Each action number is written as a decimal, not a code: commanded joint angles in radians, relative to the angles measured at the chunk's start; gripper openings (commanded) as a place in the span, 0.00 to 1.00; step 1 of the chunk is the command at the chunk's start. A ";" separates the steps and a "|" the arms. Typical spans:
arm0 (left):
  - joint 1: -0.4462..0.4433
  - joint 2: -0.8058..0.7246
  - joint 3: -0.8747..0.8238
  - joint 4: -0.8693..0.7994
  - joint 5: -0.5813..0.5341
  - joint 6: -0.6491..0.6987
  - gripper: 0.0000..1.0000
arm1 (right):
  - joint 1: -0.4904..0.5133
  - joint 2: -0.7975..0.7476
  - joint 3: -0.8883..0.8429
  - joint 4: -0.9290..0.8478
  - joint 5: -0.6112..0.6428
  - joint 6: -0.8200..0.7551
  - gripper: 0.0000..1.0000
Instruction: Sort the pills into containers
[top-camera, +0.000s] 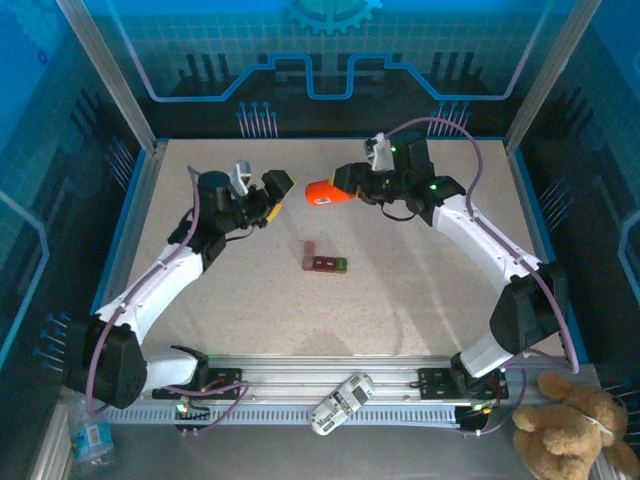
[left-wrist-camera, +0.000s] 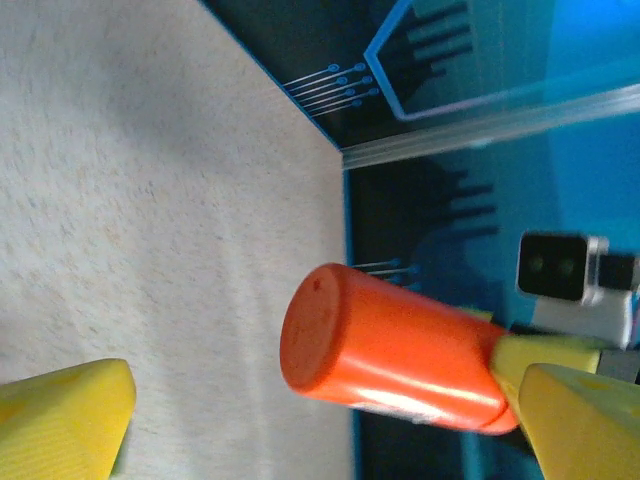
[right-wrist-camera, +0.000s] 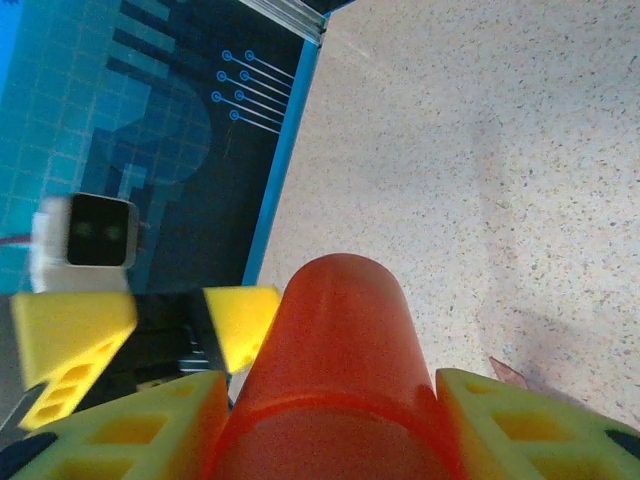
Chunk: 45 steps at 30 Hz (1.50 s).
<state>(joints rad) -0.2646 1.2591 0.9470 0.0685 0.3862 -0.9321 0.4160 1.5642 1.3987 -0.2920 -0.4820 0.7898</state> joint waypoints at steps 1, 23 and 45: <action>-0.001 -0.026 0.092 -0.298 0.004 0.448 0.99 | -0.042 0.006 0.073 -0.056 -0.044 -0.047 0.36; -0.277 -0.018 -0.244 0.252 -0.145 1.316 0.96 | -0.147 0.086 0.139 -0.386 -0.340 -0.375 0.36; -0.304 0.035 -0.205 0.294 -0.139 1.254 0.88 | -0.002 0.091 0.049 -0.271 -0.361 -0.290 0.35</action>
<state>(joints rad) -0.5587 1.2793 0.7155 0.3431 0.2352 0.3386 0.3962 1.6554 1.4532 -0.6006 -0.7956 0.4782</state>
